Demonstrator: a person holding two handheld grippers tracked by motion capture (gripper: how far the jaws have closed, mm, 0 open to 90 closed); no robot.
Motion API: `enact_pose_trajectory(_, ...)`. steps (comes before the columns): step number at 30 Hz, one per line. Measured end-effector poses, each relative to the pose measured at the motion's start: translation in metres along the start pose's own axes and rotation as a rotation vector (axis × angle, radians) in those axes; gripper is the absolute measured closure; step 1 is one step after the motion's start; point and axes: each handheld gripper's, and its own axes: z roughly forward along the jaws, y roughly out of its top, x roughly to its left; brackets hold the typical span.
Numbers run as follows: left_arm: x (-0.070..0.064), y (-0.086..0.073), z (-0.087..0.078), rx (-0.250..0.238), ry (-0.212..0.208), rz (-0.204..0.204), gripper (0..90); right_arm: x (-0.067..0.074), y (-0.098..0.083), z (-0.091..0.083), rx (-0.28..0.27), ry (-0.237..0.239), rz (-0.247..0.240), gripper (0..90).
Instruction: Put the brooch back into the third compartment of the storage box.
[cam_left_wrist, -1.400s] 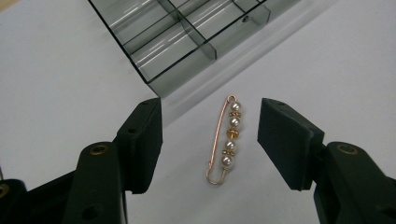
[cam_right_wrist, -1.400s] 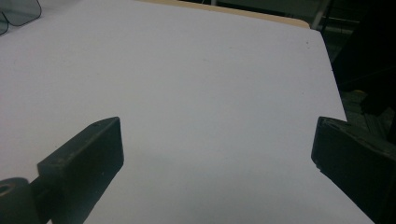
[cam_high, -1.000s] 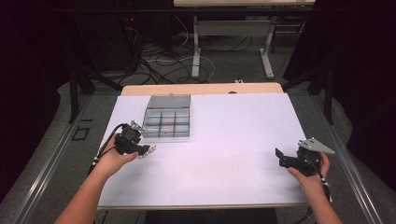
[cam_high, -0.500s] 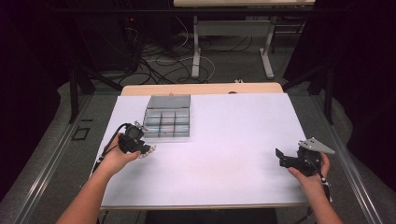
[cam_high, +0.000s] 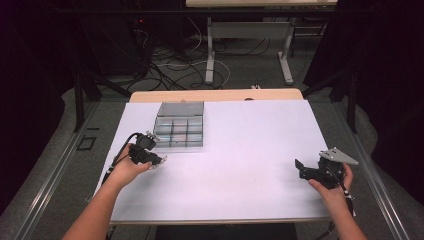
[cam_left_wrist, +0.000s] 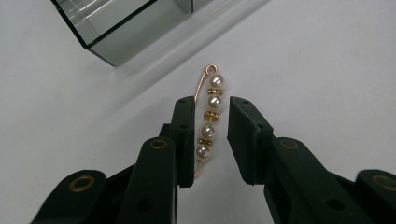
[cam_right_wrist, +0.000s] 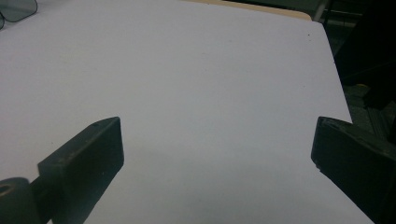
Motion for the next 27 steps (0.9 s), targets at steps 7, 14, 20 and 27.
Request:
enact_pose_trajectory(7,0.000,0.000,0.006,0.020,-0.013,0.000,76.0,0.000,0.000,0.000,0.002,-0.002,-0.002,2.2)
enact_pose_trajectory(14,0.001,0.000,0.011,0.031,-0.009,0.012,76.5,0.000,0.000,0.000,0.001,0.001,0.001,2.1)
enact_pose_trajectory(20,0.003,-0.001,0.015,0.036,-0.006,0.003,76.4,0.000,0.000,0.000,0.003,-0.004,-0.001,2.1)
enact_pose_trajectory(27,0.003,-0.003,0.019,0.046,-0.018,0.004,77.0,0.000,0.000,0.000,0.005,-0.001,-0.004,2.2)
